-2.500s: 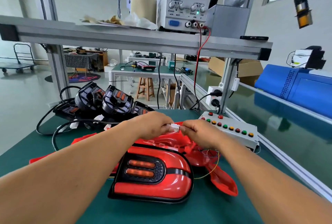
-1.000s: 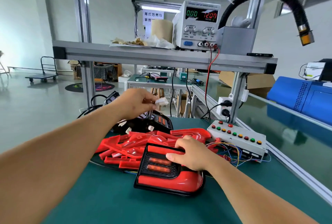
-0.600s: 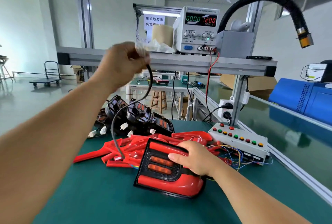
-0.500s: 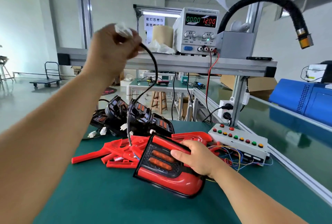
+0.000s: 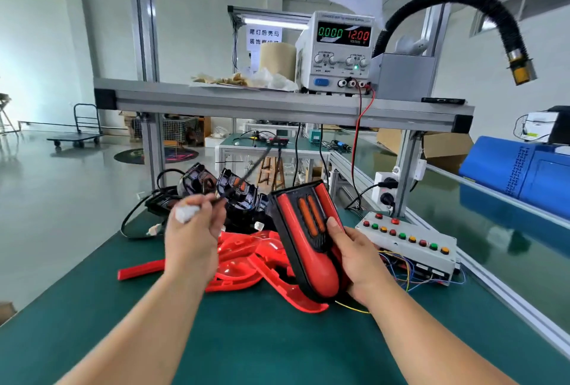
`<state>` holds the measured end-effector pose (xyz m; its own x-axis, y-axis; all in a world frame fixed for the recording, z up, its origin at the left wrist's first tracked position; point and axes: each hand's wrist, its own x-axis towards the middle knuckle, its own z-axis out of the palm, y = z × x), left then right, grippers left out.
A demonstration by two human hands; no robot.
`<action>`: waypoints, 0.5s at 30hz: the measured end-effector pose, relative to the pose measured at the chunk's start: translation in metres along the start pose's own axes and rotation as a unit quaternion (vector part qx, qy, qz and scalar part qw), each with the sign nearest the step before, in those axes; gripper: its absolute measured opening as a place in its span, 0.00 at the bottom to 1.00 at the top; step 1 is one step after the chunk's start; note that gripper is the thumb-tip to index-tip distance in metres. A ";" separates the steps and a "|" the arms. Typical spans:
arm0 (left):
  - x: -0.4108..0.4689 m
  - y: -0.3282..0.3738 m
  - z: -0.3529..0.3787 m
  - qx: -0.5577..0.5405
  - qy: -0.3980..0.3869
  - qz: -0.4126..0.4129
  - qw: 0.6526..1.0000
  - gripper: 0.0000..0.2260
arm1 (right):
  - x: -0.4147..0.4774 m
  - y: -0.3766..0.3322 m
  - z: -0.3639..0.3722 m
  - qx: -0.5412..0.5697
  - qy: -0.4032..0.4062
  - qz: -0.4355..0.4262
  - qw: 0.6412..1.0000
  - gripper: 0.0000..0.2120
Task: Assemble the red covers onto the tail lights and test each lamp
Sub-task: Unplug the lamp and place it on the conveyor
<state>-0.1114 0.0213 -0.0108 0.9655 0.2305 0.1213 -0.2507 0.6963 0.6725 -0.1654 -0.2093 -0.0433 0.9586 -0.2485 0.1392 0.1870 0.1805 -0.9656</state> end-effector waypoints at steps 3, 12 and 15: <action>-0.021 -0.038 -0.012 0.047 0.013 -0.030 0.998 0.12 | -0.002 0.002 0.009 0.044 0.024 0.026 0.998 0.23; -0.070 -0.071 -0.009 0.190 -0.191 -0.051 0.962 0.12 | -0.001 -0.004 0.046 0.062 0.069 0.136 0.986 0.20; -0.070 -0.061 -0.014 0.114 -0.267 -0.126 0.949 0.24 | -0.002 -0.006 0.050 0.028 0.073 0.154 0.985 0.20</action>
<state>-0.1649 -0.0282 -0.0703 0.9063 -0.3429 0.2469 -0.0439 0.5047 0.8622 -0.1577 -0.1627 -0.0269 0.9316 -0.3070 -0.1946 -0.0913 0.3206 -0.9428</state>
